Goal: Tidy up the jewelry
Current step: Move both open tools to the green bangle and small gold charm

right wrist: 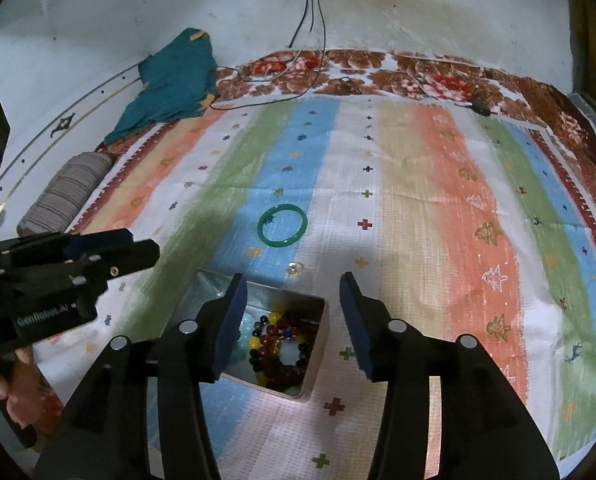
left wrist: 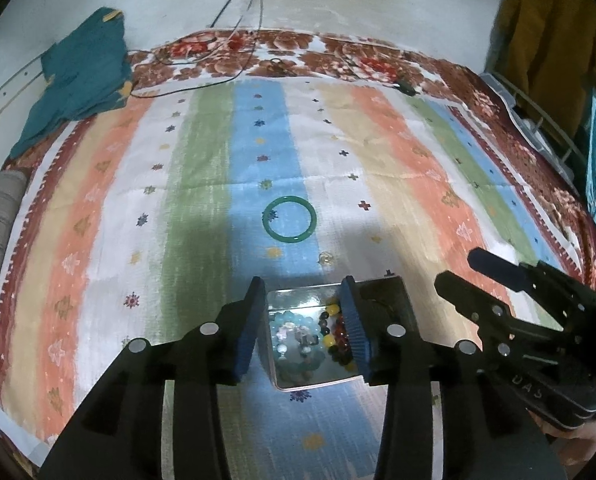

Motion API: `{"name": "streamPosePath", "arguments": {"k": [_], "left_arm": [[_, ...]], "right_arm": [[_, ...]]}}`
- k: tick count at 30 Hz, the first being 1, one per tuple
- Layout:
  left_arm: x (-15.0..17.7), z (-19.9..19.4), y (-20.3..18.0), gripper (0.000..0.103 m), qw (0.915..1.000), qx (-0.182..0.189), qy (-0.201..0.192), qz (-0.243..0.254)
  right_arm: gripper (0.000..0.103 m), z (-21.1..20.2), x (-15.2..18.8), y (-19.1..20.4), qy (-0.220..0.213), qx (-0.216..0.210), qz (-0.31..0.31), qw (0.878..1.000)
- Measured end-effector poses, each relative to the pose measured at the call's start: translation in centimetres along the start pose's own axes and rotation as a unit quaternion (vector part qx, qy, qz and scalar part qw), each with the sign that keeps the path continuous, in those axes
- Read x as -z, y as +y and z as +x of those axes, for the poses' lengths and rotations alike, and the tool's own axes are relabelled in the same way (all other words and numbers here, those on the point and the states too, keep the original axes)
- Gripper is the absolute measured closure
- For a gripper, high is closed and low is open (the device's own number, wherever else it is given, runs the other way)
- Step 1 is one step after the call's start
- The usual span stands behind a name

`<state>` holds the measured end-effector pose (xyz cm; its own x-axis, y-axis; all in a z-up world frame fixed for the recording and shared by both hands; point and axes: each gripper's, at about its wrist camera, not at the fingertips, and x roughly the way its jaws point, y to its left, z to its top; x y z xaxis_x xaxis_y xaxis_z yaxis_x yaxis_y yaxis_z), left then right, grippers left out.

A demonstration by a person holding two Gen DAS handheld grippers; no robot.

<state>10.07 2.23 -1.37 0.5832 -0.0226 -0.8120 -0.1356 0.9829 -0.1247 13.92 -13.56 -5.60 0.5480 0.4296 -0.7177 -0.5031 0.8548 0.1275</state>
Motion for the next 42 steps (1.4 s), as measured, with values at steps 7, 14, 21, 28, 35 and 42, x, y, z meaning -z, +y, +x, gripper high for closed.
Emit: {"name": "streamPosePath", "arguments": {"k": [7,14,21,28,35,42], "left_arm": [[-0.6,0.8,2.0,0.058,0.9989,0.004,0.011,-0.046],[-1.1,1.7,2.2,0.055,0.9988,-0.002,0.016,-0.047],[-1.7,3.1,2.7,0.053,0.9983,-0.026,0.022,-0.047],[-2.3,5.2,3.3,0.053,0.9977,-0.047,0.036,-0.034],[-2.9,6.3,3.9,0.053,0.9971,-0.048,0.043,-0.041],[-3.5,7.2,3.4,0.052,0.997,-0.046,0.048,-0.04]], "right_arm": [[0.048,0.7,-0.3,-0.6,0.009,-0.004,0.009,1.0],[0.041,1.5,-0.7,-0.6,0.019,-0.01,0.008,1.0],[0.04,2.3,-1.1,-0.9,0.028,-0.011,0.009,1.0],[0.04,3.4,-1.5,-1.9,0.044,-0.037,0.035,0.998],[0.039,4.3,-2.0,-1.7,0.052,-0.024,0.02,0.998],[0.039,5.5,-2.4,-1.4,0.065,-0.016,0.001,0.998]]}}
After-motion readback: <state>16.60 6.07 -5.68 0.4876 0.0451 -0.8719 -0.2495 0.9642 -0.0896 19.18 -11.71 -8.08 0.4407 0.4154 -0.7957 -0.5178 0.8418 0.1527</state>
